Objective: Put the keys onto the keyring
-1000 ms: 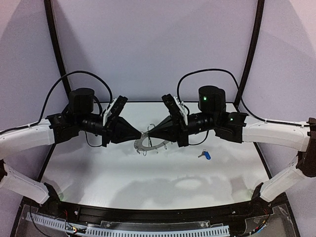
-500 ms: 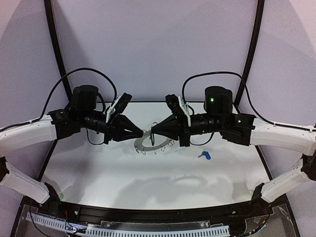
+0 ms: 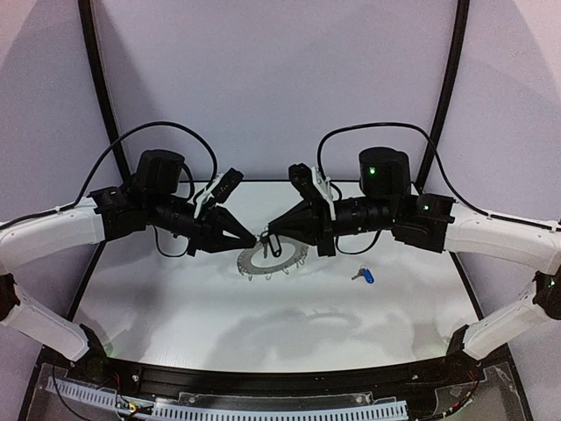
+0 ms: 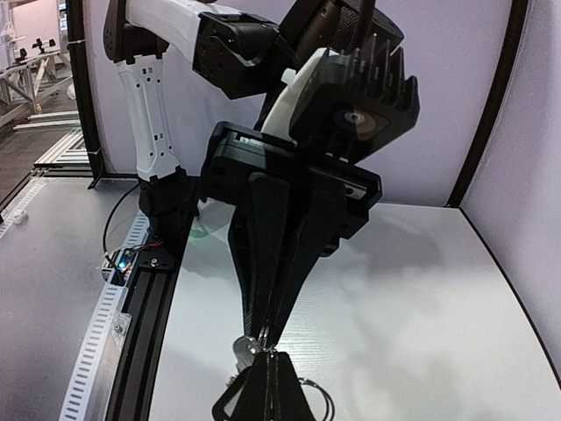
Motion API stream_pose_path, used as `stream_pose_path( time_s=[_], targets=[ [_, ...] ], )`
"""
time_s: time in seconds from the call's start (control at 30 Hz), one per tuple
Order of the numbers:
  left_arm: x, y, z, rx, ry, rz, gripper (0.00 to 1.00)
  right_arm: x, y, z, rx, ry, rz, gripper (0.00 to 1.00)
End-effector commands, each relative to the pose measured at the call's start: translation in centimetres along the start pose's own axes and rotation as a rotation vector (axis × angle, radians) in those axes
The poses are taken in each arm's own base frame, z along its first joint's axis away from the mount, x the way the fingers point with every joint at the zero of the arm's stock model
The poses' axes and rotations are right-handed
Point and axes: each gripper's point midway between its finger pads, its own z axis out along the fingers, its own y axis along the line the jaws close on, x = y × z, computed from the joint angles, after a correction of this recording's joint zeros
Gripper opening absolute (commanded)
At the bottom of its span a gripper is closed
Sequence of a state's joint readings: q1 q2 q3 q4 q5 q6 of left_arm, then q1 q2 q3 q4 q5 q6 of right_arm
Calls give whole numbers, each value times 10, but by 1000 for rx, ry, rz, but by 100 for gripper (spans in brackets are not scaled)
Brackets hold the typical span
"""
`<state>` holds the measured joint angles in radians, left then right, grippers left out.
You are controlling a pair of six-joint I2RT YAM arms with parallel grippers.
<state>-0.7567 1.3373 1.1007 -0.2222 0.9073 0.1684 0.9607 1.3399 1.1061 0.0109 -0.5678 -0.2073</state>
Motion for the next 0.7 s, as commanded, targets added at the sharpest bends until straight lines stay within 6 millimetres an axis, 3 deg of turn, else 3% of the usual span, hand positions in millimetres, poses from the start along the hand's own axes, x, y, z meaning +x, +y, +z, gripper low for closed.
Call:
stream_pose_path(
  time_s=[0.0, 0.33, 0.67],
  targets=[
    [-13, -1, -3, -16, -10, 23, 1, 0, -2, 8, 1, 32, -1, 0],
    [-12, 2, -4, -41, -6, 41, 1, 19, 1, 15, 7, 128, -18, 0],
    [-10, 4, -4, -52, 4, 35, 1, 9, 4, 13, 23, 72, -61, 0]
  ],
)
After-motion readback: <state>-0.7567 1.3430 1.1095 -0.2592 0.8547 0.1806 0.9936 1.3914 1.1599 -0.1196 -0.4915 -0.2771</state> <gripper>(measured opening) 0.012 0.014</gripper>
